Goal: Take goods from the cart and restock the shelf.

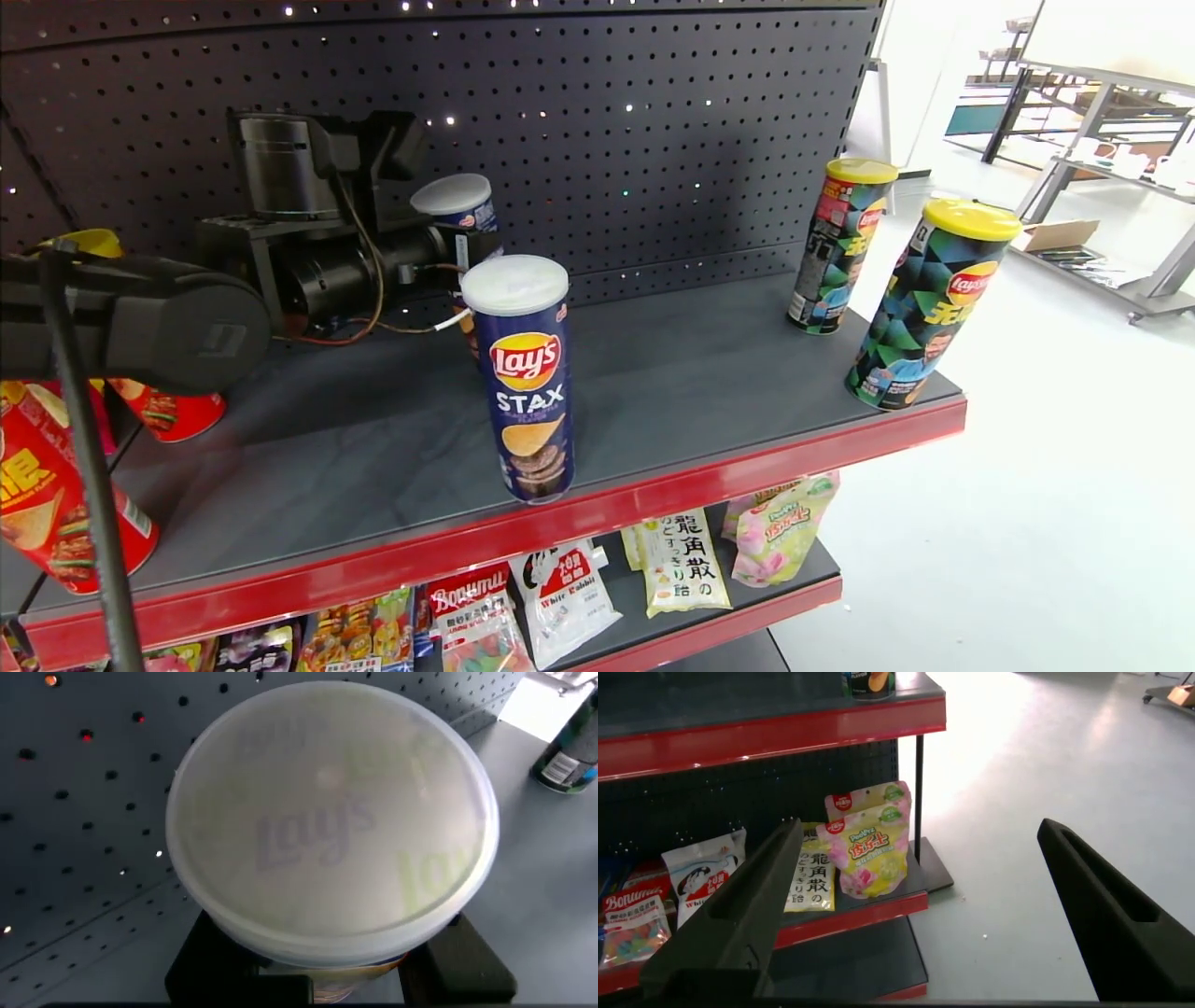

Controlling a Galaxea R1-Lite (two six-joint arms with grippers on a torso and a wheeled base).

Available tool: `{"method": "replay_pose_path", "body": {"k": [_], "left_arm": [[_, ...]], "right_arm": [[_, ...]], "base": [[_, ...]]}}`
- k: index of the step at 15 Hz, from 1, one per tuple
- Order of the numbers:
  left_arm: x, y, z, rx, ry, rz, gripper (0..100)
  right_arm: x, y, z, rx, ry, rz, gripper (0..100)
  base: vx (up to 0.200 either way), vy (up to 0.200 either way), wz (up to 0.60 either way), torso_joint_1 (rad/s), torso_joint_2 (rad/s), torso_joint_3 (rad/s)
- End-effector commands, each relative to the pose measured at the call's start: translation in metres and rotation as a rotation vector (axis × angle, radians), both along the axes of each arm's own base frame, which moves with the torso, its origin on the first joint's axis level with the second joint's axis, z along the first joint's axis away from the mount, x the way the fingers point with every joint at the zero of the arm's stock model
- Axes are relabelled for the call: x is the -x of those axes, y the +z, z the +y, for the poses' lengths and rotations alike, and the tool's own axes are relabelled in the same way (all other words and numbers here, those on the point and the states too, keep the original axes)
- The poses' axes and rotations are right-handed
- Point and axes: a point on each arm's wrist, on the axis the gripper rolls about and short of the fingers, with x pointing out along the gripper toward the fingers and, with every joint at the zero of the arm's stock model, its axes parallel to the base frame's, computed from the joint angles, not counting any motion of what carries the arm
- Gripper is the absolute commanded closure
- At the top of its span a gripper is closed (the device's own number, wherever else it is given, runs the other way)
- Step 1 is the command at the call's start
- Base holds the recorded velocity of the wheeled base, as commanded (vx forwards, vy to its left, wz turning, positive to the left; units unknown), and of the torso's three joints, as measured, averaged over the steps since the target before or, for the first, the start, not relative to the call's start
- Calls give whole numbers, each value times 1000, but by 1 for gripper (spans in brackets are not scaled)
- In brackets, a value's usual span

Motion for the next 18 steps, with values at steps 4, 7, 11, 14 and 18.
{"method": "replay_pose_path", "body": {"k": [4, 7, 11, 14, 18], "left_arm": [[-11, -4, -8, 1, -9, 1, 100], [-10, -4, -10, -4, -18, 3, 100], [-9, -5, -13, -10, -34, 25, 100], [-9, -4, -14, -7, -67, 21, 100], [-11, -2, -14, -9, -63, 15, 100]], "right_arm": [[0, 0, 0, 0, 0, 0, 0], [0, 0, 0, 0, 0, 0, 0], [0, 0, 0, 0, 0, 0, 0], [0, 0, 0, 0, 0, 0, 0], [0, 0, 0, 0, 0, 0, 0]], "base": [[0, 0, 0, 0, 0, 0], [0, 0, 0, 0, 0, 0], [0, 0, 0, 0, 0, 0], [0, 0, 0, 0, 0, 0], [0, 0, 0, 0, 0, 0]]}}
